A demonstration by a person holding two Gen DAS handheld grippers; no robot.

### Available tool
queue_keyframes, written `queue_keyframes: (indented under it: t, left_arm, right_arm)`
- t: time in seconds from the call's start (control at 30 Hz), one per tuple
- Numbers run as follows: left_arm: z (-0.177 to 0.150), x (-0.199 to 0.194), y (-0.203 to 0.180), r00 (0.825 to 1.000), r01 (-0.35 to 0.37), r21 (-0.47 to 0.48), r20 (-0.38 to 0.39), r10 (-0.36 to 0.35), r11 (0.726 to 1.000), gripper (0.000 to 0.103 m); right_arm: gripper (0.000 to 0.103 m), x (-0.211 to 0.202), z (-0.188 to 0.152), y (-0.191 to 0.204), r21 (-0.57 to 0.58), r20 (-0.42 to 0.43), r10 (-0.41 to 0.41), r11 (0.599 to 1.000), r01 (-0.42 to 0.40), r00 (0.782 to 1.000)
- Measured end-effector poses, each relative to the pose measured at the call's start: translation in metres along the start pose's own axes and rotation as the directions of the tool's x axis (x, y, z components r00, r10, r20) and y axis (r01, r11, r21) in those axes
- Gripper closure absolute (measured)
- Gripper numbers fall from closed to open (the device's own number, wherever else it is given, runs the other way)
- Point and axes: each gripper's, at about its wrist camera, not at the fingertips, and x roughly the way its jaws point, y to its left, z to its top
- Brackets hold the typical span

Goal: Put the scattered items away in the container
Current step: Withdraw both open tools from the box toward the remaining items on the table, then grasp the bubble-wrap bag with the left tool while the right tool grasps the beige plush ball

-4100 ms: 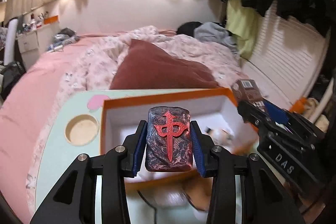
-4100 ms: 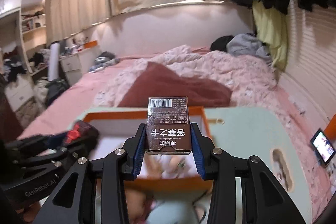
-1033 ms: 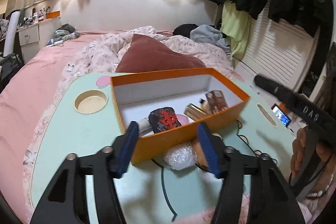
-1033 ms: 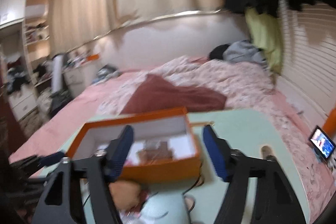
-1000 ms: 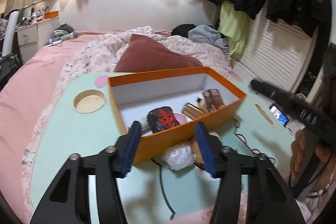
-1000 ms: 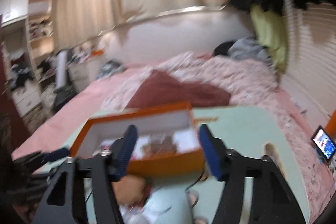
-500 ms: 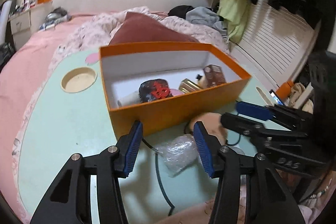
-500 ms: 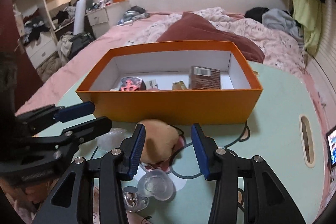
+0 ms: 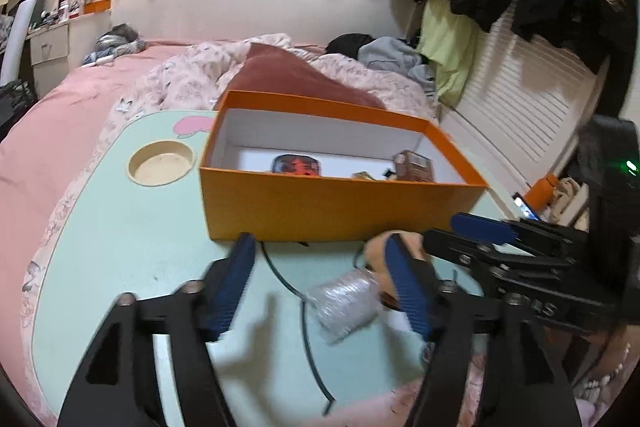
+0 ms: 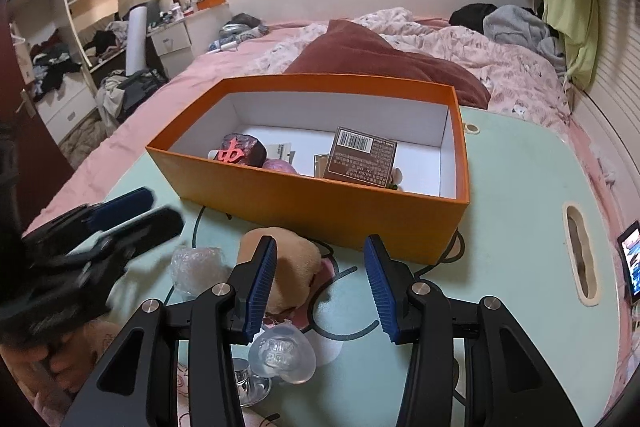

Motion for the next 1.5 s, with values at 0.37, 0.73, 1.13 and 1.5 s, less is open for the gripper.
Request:
queue_keyframes:
  t: [0.37,0.73,1.13,1.5]
  left_arm:
    - [-0.011,0.015,-0.018,0.997,0.009,0.095,-0.083,-0.001,0.995,0.038]
    - [-0.015,0.014,-0.016,0.998,-0.021,0.072,-0.063,0.025,0.997,0.07]
    - [-0.012,-0.027,0.005,0.988,-0.043,-0.018,0.15,0.045,0.999,0.07]
    - [-0.011,-0.023,0.004,0.989,-0.04,-0.023,0.139,0.043,0.999,0.07]
  right_arm:
    - [0.055,0.0,-0.001,-0.019,0.106,0.0,-0.004,0.994,0.004,1.0]
    - [0.055,0.0,-0.002,-0.013,0.094,-0.014,0.014,0.995,-0.013,1.0]
    - [0.042,0.016,-0.002,0.033,-0.094,-0.075,0.007,0.996,-0.014,0.997]
    - [0.073,-0.002,-0.006,0.016,-0.015,0.026,0.034,0.999,-0.034,0.999]
